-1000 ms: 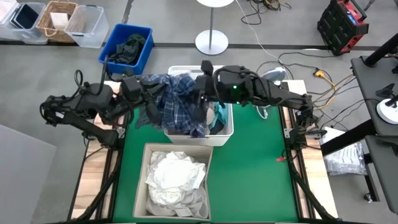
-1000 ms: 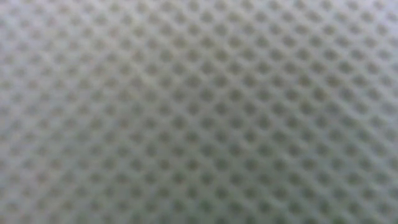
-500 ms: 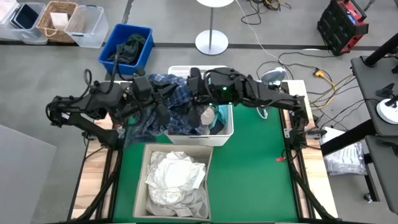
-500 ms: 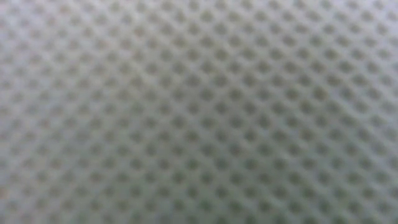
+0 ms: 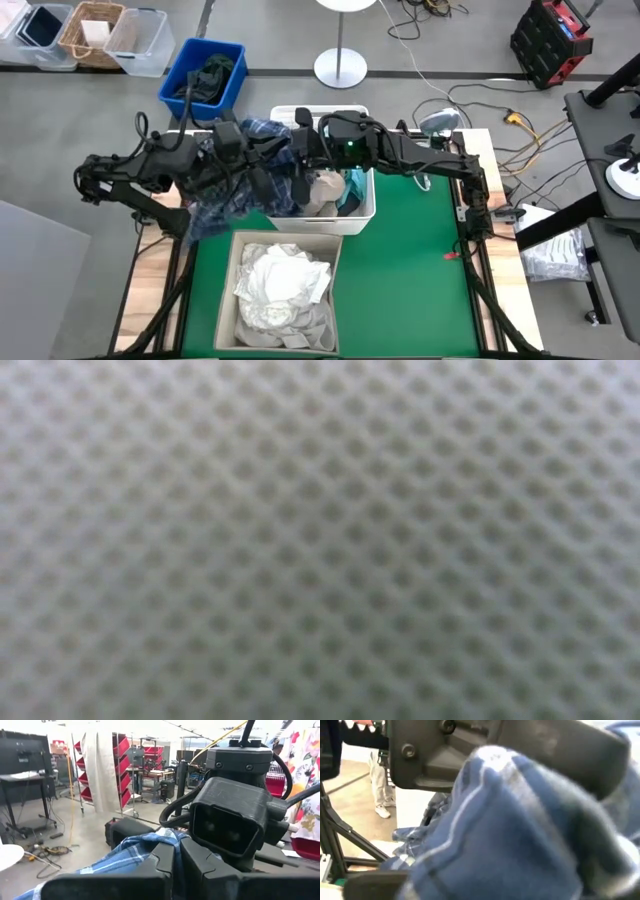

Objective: Sort clothes
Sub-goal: Put the blue patterned polo shirt into the white bin

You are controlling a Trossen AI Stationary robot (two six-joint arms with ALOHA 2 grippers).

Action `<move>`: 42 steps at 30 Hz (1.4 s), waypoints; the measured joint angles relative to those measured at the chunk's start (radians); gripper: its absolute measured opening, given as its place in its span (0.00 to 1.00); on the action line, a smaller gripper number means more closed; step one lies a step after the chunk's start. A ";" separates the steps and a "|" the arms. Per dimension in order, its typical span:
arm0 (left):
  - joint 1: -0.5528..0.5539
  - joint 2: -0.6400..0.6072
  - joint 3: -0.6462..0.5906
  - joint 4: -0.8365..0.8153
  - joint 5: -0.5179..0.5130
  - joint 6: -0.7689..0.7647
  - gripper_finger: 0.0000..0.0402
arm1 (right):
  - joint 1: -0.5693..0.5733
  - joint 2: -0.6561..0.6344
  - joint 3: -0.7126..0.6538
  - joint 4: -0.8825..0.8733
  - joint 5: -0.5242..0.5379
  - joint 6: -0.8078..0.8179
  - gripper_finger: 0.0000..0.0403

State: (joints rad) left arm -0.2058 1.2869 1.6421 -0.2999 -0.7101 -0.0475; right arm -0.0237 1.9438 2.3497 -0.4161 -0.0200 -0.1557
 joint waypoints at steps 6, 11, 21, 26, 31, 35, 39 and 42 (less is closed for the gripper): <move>0.000 -0.001 0.000 -0.025 -0.003 -0.033 0.04 | -0.003 -0.001 0.002 -0.004 0.009 -0.036 0.05; 0.000 -0.014 0.000 -0.044 -0.004 -0.074 0.12 | -0.008 -0.002 0.002 -0.006 0.049 -0.036 0.04; -0.007 -0.116 -0.001 -0.242 -0.006 -0.157 0.36 | -0.021 -0.075 0.007 -0.103 0.378 -0.159 0.04; -0.006 -0.149 -0.001 -0.280 -0.006 -0.156 0.42 | -0.031 -0.104 0.008 -0.182 0.523 -0.183 0.03; -0.006 -0.163 -0.002 -0.356 -0.006 -0.181 0.43 | -0.031 -0.124 0.008 -0.283 0.687 -0.132 0.03; -0.007 -0.166 -0.002 -0.370 -0.007 -0.200 0.43 | -0.031 -0.124 0.007 -0.320 0.902 -0.148 0.03; -0.006 -0.167 -0.002 -0.370 -0.007 -0.202 0.43 | -0.034 -0.139 0.006 -0.148 0.920 -0.275 0.03; -0.006 -0.169 -0.002 -0.372 -0.007 -0.202 0.43 | -0.026 -0.168 0.007 0.008 0.884 -0.373 0.03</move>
State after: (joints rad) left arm -0.2123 1.1181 1.6402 -0.6719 -0.7172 -0.2491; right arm -0.0498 1.7759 2.3567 -0.4082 0.8637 -0.5282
